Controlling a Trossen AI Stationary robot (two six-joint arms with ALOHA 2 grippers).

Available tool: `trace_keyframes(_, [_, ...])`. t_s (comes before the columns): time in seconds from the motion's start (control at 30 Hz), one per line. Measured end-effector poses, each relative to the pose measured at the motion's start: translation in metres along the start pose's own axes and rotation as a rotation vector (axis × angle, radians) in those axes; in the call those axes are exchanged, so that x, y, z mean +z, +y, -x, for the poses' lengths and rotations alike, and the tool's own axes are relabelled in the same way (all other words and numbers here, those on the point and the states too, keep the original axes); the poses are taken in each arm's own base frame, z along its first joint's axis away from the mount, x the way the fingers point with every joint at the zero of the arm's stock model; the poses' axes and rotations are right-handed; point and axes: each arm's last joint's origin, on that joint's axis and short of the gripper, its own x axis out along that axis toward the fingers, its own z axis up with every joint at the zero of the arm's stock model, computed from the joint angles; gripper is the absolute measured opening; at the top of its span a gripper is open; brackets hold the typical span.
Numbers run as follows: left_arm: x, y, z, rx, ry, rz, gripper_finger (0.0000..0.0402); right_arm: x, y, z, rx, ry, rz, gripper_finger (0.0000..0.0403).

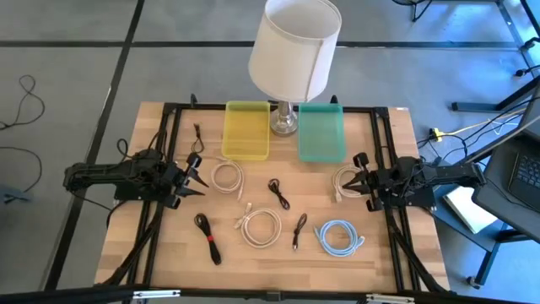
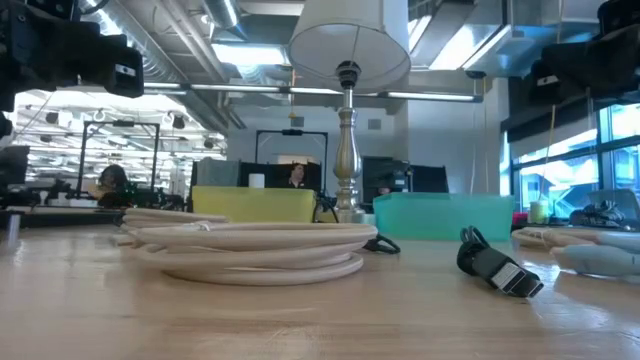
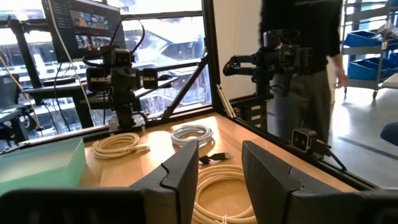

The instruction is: Pick & Place USB Port

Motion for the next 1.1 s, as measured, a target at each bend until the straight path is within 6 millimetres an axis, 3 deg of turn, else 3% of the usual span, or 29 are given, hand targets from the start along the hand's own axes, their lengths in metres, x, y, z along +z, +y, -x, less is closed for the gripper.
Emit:
trace_keyframes(0.7, [0.0002, 0.0000, 0.0000, 0.000, -0.001, 0.000, 0.0118, 0.0041, -0.0006, 0.0001, -0.006, -0.043, 0.002, 0.0017])
trace_keyframes(0.93, [0.0000, 0.0000, 0.0000, 0.000, 0.000, 0.000, 0.0118, 0.0044, -0.0010, 0.0001, -0.012, -0.047, -0.251, 0.0017])
trace_keyframes(1.1, [0.0000, 0.0000, 0.0000, 0.000, 0.000, 0.000, 0.0118, 0.0044, -0.0043, 0.0003, -0.123, -0.062, -0.416, 0.0017])
